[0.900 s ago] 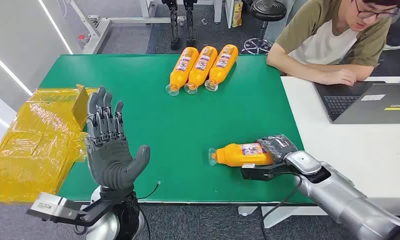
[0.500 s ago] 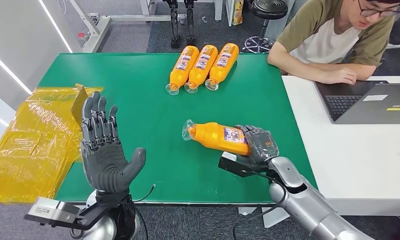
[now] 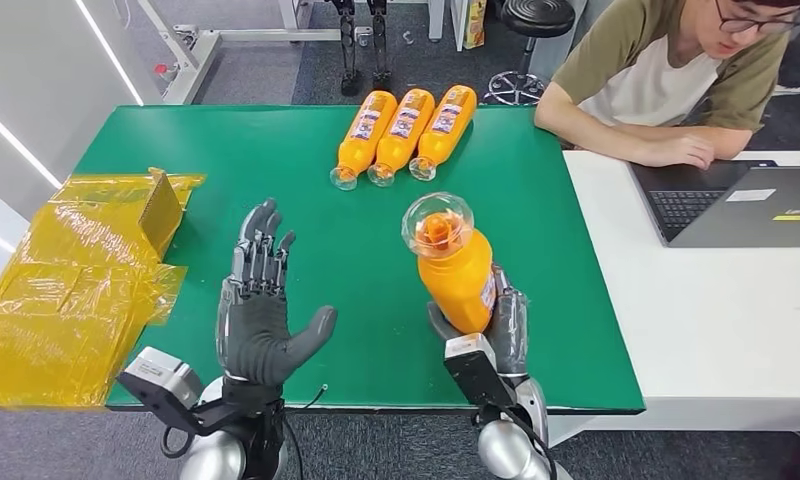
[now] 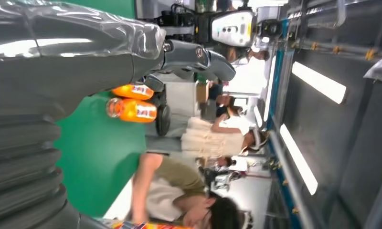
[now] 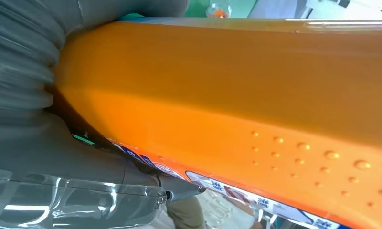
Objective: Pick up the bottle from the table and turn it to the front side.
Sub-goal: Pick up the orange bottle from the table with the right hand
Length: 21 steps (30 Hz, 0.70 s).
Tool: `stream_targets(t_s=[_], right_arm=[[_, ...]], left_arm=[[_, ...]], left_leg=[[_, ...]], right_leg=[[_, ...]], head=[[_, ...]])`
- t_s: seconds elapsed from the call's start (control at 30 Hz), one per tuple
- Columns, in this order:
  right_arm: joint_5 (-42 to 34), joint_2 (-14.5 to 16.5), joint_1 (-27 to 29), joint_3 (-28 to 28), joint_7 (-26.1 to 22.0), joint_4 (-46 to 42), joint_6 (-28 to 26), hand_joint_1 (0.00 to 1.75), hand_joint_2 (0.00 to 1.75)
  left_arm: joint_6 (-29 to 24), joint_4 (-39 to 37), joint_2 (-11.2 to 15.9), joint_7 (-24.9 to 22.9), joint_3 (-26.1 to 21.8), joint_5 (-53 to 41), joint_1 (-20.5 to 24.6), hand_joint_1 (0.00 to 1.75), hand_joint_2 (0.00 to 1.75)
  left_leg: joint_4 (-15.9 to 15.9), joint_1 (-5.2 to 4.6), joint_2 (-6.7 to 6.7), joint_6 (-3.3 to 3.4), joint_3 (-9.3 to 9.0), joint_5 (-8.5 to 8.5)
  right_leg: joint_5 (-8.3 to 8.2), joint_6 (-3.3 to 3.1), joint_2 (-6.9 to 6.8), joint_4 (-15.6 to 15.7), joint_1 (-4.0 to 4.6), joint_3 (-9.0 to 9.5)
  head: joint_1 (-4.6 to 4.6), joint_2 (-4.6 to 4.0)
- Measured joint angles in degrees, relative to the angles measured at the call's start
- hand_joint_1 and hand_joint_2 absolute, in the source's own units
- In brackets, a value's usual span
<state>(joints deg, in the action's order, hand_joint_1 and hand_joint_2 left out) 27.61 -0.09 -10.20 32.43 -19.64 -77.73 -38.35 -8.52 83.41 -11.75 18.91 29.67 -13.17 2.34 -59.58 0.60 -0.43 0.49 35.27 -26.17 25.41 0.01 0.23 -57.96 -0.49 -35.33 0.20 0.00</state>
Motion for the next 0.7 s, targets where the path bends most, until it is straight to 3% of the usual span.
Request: stream_targets(t_s=[0.23,0.7], right_arm=[[1.6,0.2,-0.6,4.8,2.8,-0.9,1.9,1.75,1.75],[11.6,-0.8,-4.2,9.9,10.7,-0.8,18.2,1.75,1.75]], left_arm=[[3.7,-1.4,0.0,-0.8,0.1,-1.9,0.1,0.0,1.75],[9.1,-3.6,0.1,-0.7,-0.1,-3.6,2.6,0.0,1.75]], left_leg=[[0.0,-0.02,0.07,0.0,-0.01,0.0],[0.0,-0.02,0.06,0.0,-0.01,0.0]], right_leg=[[-0.02,-0.01,0.02,0.0,-0.01,0.0],[-0.03,-0.01,0.02,0.0,0.01,0.0]], head=[[-0.01,0.0],[0.0,0.0]])
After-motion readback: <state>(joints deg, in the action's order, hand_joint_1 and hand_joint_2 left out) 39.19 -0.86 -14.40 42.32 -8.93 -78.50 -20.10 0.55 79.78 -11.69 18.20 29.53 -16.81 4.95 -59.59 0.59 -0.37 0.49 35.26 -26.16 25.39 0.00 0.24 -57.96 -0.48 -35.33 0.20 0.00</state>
